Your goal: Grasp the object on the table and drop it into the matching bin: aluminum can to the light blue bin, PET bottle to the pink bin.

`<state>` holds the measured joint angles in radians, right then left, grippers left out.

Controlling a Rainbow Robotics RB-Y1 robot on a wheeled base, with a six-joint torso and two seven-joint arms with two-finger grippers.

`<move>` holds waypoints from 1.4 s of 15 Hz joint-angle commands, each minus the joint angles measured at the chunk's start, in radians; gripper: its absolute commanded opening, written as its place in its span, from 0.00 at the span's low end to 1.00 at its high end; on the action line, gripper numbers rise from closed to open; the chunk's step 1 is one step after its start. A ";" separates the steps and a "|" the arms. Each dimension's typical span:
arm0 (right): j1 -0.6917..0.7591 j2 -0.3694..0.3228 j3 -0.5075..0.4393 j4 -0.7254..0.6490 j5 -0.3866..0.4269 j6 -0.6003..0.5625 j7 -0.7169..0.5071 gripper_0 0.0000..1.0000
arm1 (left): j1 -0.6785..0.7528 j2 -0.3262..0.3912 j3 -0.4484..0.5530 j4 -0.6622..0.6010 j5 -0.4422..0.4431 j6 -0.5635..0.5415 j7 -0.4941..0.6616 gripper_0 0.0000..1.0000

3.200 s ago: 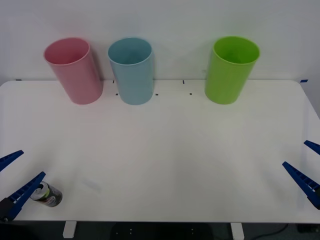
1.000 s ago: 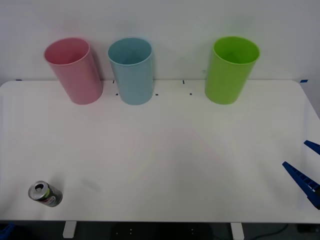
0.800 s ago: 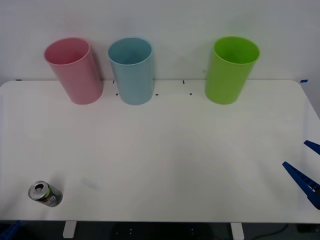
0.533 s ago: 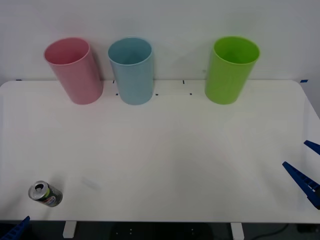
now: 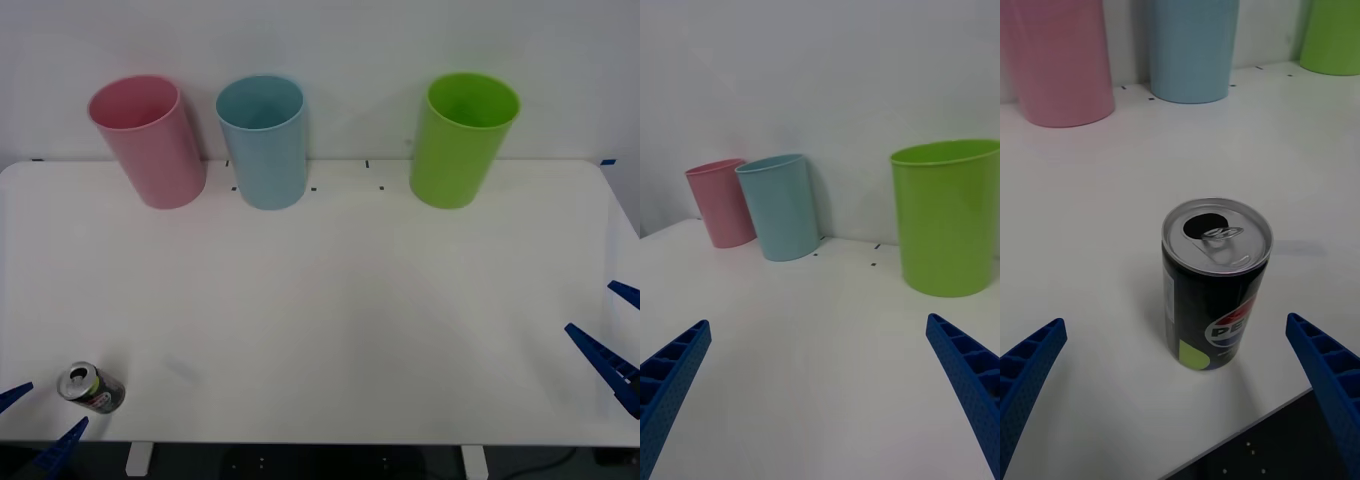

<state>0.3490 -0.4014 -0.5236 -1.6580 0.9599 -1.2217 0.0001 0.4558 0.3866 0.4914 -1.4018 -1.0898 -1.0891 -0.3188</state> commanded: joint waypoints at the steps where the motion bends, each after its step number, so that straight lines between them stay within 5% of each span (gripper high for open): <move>1: 0.000 0.000 0.000 0.000 0.000 0.000 0.000 1.00 | -0.022 0.000 -0.020 0.027 0.002 0.000 -0.017 1.00; 21: 0.000 0.000 0.000 0.000 0.000 0.000 0.000 1.00 | -0.217 -0.011 -0.171 0.314 0.186 0.025 -0.256 1.00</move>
<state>0.3490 -0.4014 -0.5236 -1.6580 0.9599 -1.2217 0.0001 0.2470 0.3758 0.3218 -1.0982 -0.9060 -1.0656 -0.5705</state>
